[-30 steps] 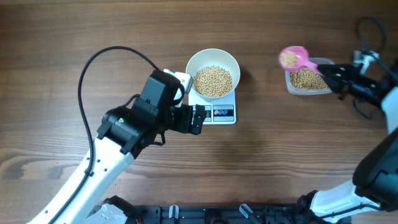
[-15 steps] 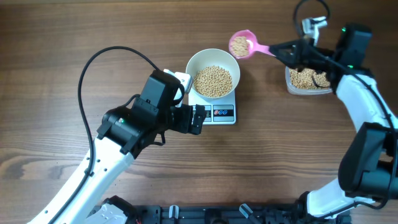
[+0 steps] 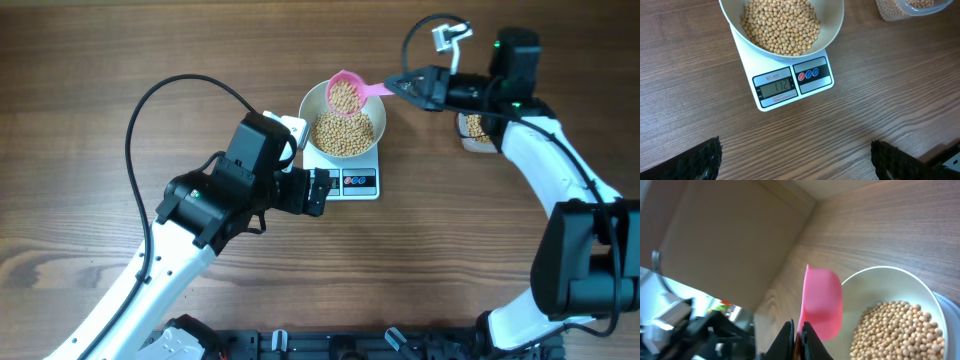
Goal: Scoop item into bowl and weigh 150g on scale
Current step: 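Carry the filled scoop left over the white bowl, then tip the pink scoop down into the white bowl to empty it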
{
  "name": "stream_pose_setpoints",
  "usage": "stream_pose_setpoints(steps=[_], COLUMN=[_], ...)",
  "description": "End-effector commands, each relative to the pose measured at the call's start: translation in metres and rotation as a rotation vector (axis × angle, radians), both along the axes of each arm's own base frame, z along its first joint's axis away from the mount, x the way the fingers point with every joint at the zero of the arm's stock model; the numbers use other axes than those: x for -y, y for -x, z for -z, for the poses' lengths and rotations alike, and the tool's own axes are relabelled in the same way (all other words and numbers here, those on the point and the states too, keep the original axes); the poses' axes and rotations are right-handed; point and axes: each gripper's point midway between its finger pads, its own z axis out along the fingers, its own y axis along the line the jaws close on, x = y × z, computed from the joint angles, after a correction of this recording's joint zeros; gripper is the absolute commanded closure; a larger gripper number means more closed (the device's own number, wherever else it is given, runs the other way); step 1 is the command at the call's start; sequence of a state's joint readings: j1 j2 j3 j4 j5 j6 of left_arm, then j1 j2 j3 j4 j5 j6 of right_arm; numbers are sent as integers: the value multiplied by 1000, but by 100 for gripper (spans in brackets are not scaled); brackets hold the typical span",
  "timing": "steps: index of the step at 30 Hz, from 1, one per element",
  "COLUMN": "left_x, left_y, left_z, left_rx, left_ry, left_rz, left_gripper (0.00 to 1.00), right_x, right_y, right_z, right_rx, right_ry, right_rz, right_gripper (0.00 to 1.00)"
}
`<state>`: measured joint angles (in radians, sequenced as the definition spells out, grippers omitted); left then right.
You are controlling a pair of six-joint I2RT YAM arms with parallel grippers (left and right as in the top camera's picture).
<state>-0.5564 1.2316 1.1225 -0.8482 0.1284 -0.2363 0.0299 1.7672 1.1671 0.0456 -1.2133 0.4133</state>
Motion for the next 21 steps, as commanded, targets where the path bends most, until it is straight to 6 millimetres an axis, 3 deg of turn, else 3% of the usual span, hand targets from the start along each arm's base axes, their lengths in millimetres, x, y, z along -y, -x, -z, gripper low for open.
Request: stream_pose_setpoints(steps=[1,7,21], left_x=[-1,-1,-1], left_y=[1,1,1], left_z=[2,2,2], left_rx=[9,9,9], left_ry=[-17,-17,-17], left_rz=[16,16,16], left_gripper=[0,0,0], right_x=[-12,-23,-42], right_y=[-7,-8,-11], right_z=[15,33,26], right_rx=[104,164,417], right_ry=[95,213,471], right_rz=[16,27,80], right_gripper=[96,96,96])
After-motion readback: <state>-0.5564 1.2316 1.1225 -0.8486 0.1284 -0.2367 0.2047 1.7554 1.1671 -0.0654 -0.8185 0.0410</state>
